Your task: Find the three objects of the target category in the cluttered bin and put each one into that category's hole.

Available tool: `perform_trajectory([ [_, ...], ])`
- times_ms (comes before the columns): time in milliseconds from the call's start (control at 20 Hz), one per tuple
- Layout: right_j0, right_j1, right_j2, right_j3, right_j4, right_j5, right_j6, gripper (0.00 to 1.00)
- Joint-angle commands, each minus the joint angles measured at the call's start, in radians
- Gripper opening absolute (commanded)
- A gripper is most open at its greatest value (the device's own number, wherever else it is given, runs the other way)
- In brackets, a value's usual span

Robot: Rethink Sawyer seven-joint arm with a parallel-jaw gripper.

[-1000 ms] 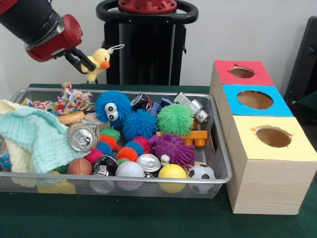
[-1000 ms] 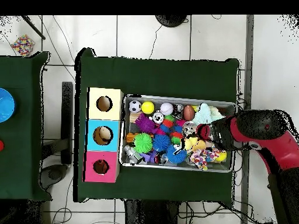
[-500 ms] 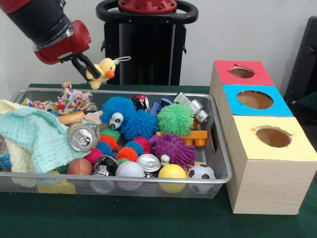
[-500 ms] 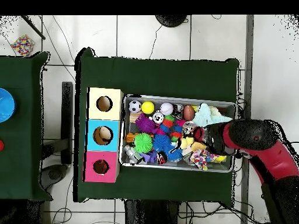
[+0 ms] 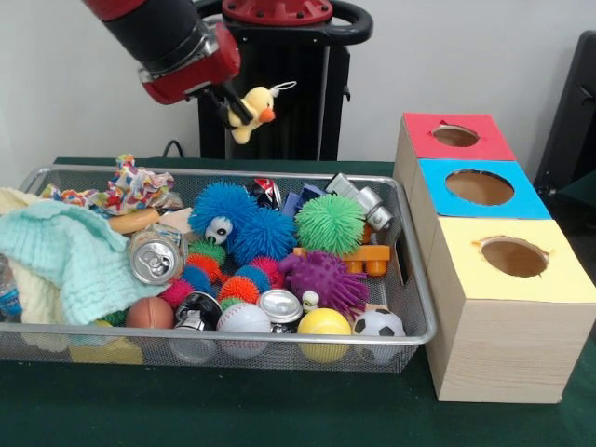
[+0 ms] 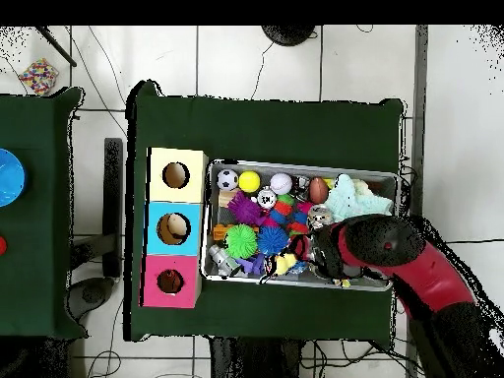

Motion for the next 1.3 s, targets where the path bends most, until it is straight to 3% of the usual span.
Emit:
perform_trajectory([
  [50,0.024,-0.041,0.007,0.221,-0.002,-0.226,0.137,0.00],
  [300,0.050,-0.032,0.026,0.294,0.033,-0.361,0.188,0.00],
  [750,0.144,0.016,0.002,0.324,0.070,-0.518,0.270,0.00],
  [1300,0.264,-0.082,0.021,0.458,0.200,-0.594,0.382,0.00],
])
